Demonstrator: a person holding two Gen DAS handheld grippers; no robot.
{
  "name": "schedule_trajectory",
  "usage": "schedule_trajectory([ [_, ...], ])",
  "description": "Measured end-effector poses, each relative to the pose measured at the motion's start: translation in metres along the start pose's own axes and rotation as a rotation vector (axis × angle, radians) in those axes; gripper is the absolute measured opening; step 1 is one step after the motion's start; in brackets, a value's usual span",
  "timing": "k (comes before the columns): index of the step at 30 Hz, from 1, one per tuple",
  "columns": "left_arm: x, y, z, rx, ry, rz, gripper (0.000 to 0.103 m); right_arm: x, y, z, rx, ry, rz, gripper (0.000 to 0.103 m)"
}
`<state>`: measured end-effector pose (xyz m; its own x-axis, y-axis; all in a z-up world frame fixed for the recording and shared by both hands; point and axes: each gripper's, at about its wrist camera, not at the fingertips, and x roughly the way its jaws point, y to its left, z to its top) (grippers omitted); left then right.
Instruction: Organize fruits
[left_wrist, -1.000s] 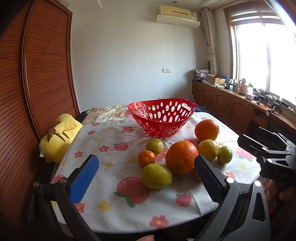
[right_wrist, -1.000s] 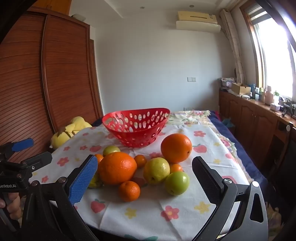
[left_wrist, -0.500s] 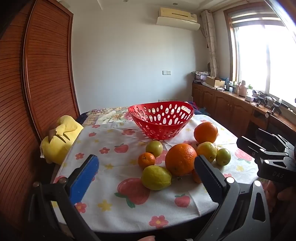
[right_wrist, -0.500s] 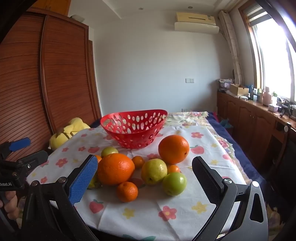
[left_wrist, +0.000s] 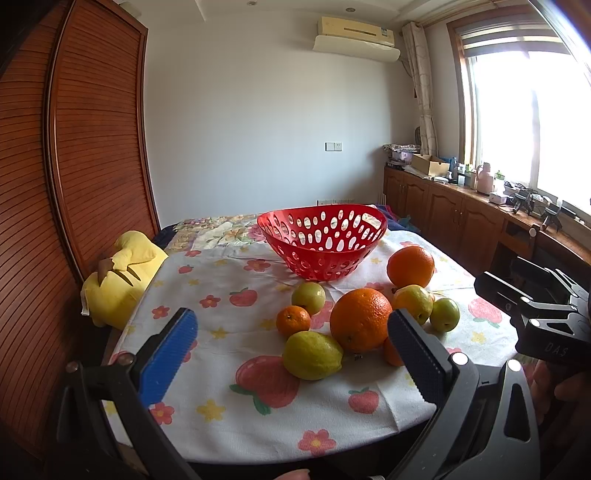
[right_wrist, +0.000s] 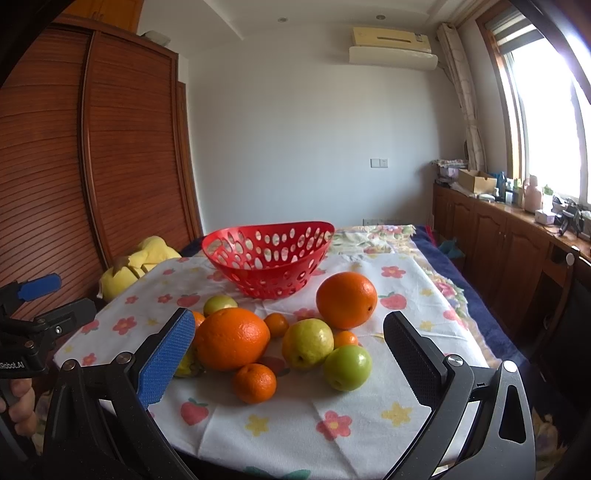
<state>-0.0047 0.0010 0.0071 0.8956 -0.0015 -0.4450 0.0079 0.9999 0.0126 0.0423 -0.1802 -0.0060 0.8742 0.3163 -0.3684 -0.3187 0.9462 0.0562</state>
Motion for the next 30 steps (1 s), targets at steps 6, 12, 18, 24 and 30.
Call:
schedule_trajectory([
  [6,-0.002,0.001,0.002,0.000,-0.004,-0.003,0.103,0.000,0.002,-0.001,-0.001,-0.003,-0.002,0.103],
  [12,-0.006,0.001,0.007,0.001,-0.013,-0.002,0.103,-0.003,0.001,0.004,-0.003,-0.009,-0.003,0.103],
  [18,-0.009,0.000,0.008,0.001,-0.018,-0.001,0.103,-0.004,0.002,0.006,-0.004,-0.011,-0.004,0.103],
  [24,-0.010,0.000,0.008,0.001,-0.019,0.000,0.103,-0.004,0.002,0.008,-0.005,-0.012,-0.003,0.103],
  [30,-0.010,0.000,0.007,0.002,-0.019,0.000,0.103,-0.005,0.002,0.006,-0.006,-0.014,-0.004,0.103],
])
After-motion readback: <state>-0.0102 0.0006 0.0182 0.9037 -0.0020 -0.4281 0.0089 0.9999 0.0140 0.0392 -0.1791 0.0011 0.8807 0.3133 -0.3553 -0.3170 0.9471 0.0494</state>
